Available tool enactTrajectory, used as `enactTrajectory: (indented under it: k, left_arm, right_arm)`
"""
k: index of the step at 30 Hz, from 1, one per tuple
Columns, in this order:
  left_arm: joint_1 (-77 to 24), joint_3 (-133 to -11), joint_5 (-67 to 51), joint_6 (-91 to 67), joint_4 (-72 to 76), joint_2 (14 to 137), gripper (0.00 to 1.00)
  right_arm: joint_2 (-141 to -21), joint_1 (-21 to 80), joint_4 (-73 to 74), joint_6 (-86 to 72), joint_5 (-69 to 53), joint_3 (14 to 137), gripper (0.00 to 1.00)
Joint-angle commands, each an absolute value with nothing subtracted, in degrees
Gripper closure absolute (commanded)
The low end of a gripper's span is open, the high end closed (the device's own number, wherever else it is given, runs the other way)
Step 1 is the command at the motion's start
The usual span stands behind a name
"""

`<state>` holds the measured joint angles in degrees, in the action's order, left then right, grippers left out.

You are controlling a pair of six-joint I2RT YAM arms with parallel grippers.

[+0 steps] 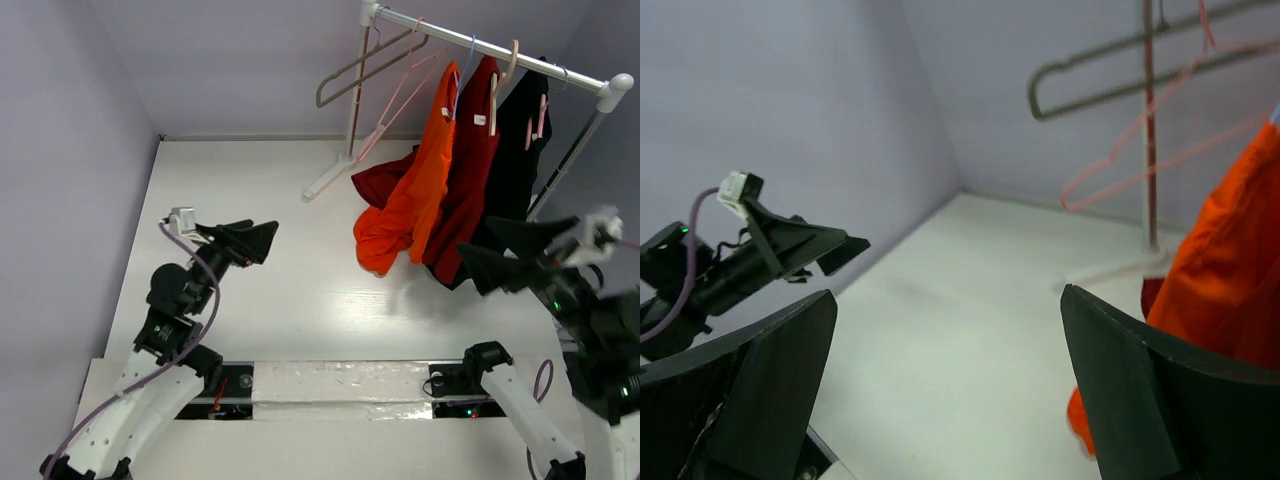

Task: Place the t-shirt on the hanger
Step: Reset both arms

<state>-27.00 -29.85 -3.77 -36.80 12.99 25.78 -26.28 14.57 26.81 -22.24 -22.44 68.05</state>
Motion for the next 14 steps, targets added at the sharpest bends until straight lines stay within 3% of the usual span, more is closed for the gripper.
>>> enactTrajectory:
  k: [1, 14]
  left_arm:
    - [-27.33, -34.54, -2.99, -37.62, 11.18, 20.32, 0.01]
    - [-27.33, -39.55, 3.78, -35.07, -1.93, 13.01, 0.01]
  right_arm:
    - [-19.09, 14.24, 23.19, -20.84, -24.89, 68.03, 0.00]
    - [-6.68, 14.24, 31.12, -15.38, -9.15, 63.72, 0.00]
